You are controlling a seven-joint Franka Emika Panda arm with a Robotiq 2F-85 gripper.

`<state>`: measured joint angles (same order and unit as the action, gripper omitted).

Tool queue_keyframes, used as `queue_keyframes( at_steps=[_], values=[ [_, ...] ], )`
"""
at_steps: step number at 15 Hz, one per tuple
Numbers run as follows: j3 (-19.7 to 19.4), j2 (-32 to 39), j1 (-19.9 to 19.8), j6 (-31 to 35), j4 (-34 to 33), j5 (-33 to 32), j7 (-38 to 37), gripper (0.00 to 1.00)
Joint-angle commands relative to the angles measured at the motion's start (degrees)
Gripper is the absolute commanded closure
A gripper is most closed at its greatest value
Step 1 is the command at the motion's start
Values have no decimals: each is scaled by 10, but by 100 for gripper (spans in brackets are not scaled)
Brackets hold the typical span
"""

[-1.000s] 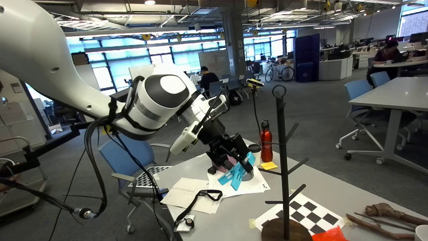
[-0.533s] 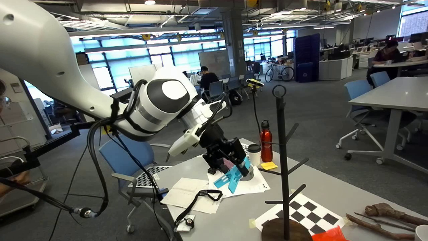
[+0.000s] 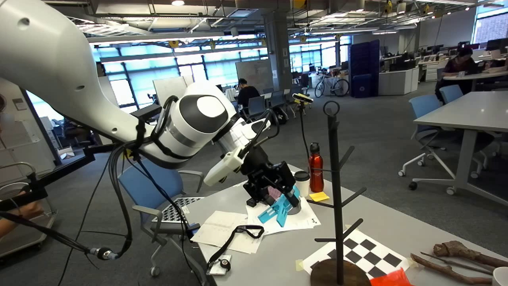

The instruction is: Place the blue peg on the black stand

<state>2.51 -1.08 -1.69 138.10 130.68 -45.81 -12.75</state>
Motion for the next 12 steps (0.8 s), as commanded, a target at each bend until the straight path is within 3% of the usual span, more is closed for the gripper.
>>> queue_keyframes(
  at_steps=[1, 8, 9, 12],
  values=[
    [-5, 17, 9, -4, -27, -11, 18, 65],
    [-11, 47, 7, -3, -47, 4, 43, 65],
    [-11, 28, 9, 0, -25, -5, 23, 40],
    [-13, 38, 10, 0, -31, -5, 24, 40]
  ],
)
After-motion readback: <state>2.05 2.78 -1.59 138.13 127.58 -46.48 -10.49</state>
